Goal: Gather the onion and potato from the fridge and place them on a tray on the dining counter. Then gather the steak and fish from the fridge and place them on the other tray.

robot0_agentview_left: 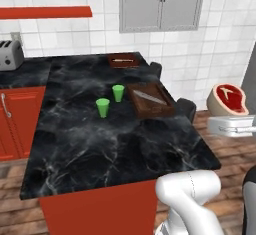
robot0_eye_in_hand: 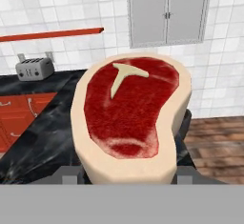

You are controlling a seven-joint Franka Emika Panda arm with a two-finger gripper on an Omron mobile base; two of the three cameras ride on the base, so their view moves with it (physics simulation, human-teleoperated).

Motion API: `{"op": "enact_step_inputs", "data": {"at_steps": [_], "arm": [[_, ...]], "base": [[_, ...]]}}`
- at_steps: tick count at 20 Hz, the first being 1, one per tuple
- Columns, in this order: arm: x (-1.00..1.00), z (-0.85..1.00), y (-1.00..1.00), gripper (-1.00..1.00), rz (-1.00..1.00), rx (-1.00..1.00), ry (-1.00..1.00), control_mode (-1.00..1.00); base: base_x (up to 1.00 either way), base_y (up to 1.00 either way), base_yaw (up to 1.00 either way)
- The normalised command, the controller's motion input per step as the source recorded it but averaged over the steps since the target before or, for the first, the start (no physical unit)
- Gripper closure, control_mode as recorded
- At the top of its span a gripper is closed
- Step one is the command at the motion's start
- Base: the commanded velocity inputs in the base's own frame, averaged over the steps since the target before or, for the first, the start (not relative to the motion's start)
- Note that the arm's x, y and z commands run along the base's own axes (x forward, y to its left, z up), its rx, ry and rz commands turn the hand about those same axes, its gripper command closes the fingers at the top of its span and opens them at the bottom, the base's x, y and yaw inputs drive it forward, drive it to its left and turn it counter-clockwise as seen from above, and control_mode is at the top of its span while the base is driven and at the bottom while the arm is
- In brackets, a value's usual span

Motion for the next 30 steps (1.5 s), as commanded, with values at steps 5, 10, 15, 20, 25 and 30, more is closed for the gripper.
{"op": "enact_step_inputs", "data": {"at_steps": [5,10,15,20,25,30], "arm": [[0.20,0.00,0.00,1.00,0.00,0.00,0.04,-1.00],[0.42,0.00,0.00,1.00,0.00,0.00,0.09,-1.00],[0.44,-0.03,0.00,1.00,0.00,0.00,0.02,-1.00],[0.55,-0.05,0.00,1.00,0.00,0.00,0.03,-1.00],[0.61,-0.11,0.00,1.00,0.00,0.00,0.00,-1.00],[0.60,-0.23,-0.04,1.00,0.00,0.00,0.00,-1.00]], "base": [[0.25,0.00,0.00],[0.00,0.00,0.00],[0.00,0.00,0.00],[0.00,0.00,0.00],[0.00,0.00,0.00],[0.00,0.00,0.00]]}}
